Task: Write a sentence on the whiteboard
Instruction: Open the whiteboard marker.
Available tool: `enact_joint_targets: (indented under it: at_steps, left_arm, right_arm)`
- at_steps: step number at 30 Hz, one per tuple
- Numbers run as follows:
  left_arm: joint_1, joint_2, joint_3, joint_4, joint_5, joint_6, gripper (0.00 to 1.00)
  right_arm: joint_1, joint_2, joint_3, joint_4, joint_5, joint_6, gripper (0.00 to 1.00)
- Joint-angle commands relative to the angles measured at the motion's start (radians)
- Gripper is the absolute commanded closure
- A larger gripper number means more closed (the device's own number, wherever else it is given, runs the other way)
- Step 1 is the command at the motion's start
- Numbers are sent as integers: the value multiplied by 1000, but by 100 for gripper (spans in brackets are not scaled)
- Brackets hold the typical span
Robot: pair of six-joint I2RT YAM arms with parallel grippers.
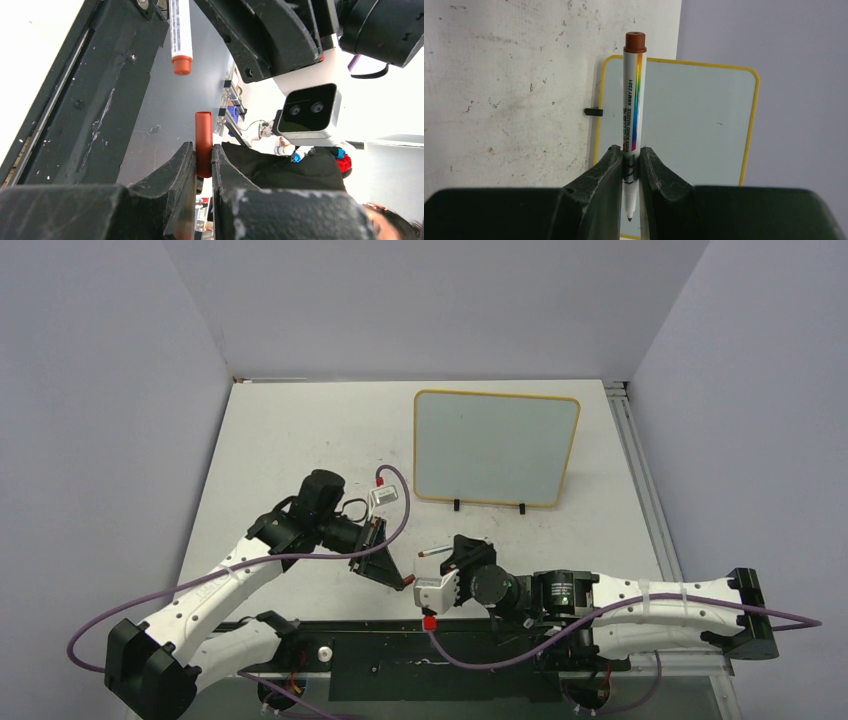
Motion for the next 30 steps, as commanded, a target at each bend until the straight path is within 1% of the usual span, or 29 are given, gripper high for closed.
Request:
enact_joint_targets:
  at_steps: [1,16,30]
  left_arm:
    - [9,-7,12,65,43,-17,100]
    - [19,7,-6,85,42,-33,100]
    - [19,5,-18,77,39,-29,100]
  right_arm:
    - [30,-31,-12,-12,8,-42,95]
    - [85,-45,-33,45,30,-73,95]
    - [90,-64,-27,56,40,-74,95]
